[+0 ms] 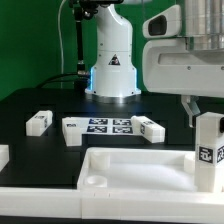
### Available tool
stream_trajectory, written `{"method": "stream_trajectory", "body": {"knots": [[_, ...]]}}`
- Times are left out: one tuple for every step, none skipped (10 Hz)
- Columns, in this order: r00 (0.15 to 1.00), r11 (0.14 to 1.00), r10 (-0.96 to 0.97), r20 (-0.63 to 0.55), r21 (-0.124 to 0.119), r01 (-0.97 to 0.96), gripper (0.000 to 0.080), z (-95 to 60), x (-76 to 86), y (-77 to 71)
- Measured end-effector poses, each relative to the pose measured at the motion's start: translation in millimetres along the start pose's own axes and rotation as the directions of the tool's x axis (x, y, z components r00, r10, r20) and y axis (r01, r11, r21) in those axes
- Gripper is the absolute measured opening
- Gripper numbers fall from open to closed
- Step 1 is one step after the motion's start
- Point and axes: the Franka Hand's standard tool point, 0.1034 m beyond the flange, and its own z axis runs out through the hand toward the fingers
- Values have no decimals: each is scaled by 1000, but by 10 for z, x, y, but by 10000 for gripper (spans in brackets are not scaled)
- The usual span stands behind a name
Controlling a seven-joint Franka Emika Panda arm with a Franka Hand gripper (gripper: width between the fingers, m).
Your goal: Assemble desk
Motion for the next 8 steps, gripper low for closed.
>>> {"method": "stream_trajectory", "body": {"knots": [[1000,1000,-4,0,1,4,291,2,-2,-3],[999,999,-49,0,1,49,485,1,-1,-3],[993,993,-115,-2,2,115,595,-12,7,-15],[977,977,-212,-3,1,212,633,-12,8,-15],[943,943,-334,-5,-3,334,633,-7,-3,-20],[884,884,-468,-6,-12,468,646,2,-31,-35],[805,805,-593,-5,-17,593,646,6,-38,-38],[747,747,-665,-4,-24,665,649,9,-44,-42]]}}
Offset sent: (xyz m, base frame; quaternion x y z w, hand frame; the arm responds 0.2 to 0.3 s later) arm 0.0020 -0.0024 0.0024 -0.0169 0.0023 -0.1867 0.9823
